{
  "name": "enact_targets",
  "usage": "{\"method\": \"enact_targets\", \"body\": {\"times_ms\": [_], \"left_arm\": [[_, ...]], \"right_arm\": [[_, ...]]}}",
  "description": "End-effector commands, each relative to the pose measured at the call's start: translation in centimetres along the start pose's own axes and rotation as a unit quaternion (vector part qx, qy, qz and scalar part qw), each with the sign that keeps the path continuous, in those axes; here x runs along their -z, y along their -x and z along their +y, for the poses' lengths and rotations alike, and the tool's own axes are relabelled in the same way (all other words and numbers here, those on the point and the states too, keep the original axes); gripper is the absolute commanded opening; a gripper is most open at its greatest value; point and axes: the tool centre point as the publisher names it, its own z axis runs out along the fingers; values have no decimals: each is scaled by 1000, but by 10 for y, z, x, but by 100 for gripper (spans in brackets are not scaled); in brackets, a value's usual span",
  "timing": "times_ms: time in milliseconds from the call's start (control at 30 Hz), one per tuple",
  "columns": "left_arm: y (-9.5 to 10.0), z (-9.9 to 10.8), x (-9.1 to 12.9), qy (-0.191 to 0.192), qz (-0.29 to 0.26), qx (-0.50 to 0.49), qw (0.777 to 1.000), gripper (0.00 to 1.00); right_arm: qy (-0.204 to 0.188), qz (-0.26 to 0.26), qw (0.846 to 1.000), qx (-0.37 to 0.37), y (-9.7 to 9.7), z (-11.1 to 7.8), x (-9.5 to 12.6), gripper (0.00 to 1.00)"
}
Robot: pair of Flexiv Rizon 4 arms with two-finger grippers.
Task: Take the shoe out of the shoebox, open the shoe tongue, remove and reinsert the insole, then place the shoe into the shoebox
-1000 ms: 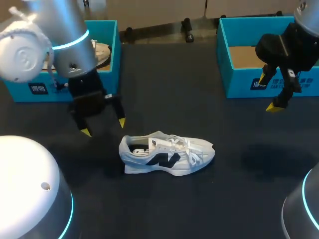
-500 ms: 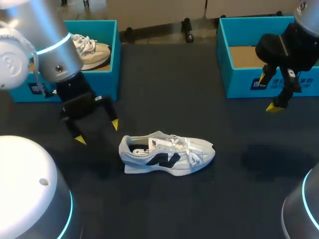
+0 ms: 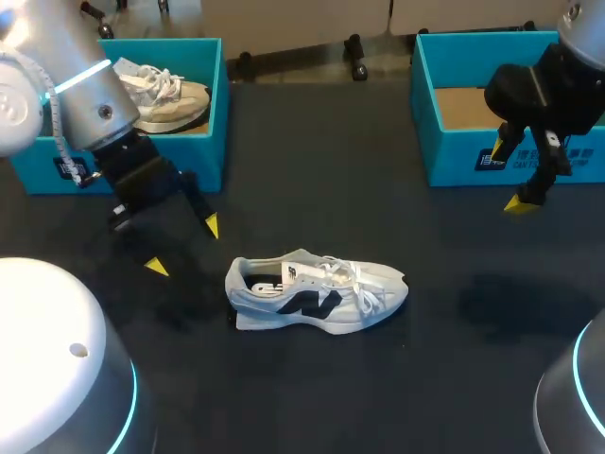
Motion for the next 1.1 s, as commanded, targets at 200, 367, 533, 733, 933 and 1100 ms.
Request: {"method": "enact_targets", "body": {"times_ms": [200,367,533,733,933,1100], "left_arm": [[-13,22,-5,-109,-51,57,991,100],[-19,31,-9,-136,-71,79,985,100],[-26,36,-11,-162,-102,90,977,100],[-31,41,-9,-201,-153,104,962,100],[-36,46,-13,-208,-160,120,957,100],[-36,46,-13,-208,-160,120,957,100]], "right_arm": [[-2,1,1000,-1,1,1,-1,100],[-2,1,1000,-1,1,1,-1,100],[-2,1,1000,-1,1,1,-1,100],[-2,1,1000,-1,1,1,-1,100],[-2,1,1000,-1,1,1,-1,100],[-2,1,1000,-1,1,1,-1,100]]}}
